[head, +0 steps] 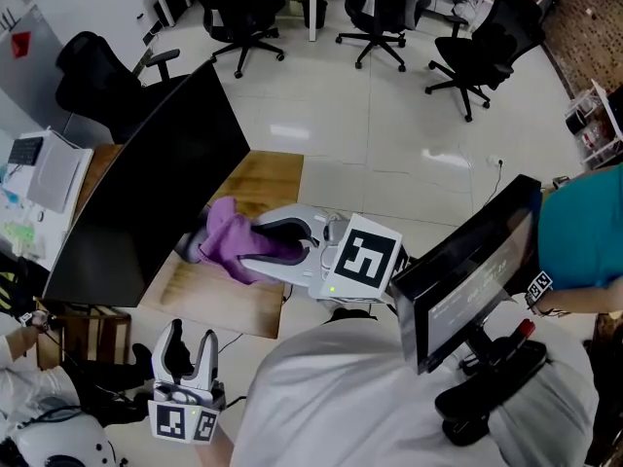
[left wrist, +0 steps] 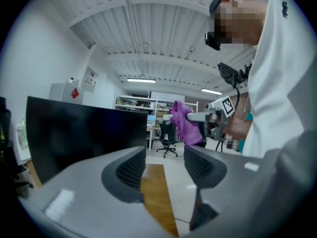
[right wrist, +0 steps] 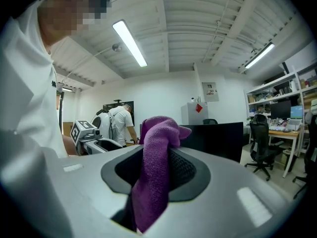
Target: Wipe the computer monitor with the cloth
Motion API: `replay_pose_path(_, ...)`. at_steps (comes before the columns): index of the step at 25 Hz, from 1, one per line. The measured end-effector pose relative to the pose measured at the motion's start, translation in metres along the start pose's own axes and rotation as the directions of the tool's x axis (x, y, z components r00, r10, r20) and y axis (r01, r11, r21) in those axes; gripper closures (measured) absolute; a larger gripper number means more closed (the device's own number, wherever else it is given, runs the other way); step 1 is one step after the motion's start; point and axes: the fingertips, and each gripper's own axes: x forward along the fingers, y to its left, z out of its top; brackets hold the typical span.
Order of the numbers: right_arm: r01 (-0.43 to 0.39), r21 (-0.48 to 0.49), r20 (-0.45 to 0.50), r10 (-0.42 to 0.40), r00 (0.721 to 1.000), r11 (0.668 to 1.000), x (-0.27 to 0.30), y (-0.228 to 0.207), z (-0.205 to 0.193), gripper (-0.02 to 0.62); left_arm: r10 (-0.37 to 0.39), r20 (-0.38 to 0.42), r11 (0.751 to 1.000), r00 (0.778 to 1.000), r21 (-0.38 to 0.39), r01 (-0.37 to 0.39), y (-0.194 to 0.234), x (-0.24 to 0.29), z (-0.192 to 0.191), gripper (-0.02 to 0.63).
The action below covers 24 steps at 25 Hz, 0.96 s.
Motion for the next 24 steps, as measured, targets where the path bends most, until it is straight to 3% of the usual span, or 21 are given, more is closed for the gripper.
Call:
replay_pose_path(11, 0.015, 0.020, -0.009, -0.014, 1.000, 1.000, 0.005, 0.001, 0.003, 0.464, -0.027, -0.010, 1.000, 1.000, -0.006, 0.027, 0.000, 0.005, -0.002, 0.342)
replay_pose_path(24, 0.008, 0.032, -0.035, -0.007, 0.999, 0.999, 0.002, 0.010, -0.027, 0.465, -0.053, -0.045, 0.998, 0.998, -0.022, 0.052, -0.012, 0.010, -0.021, 0.342)
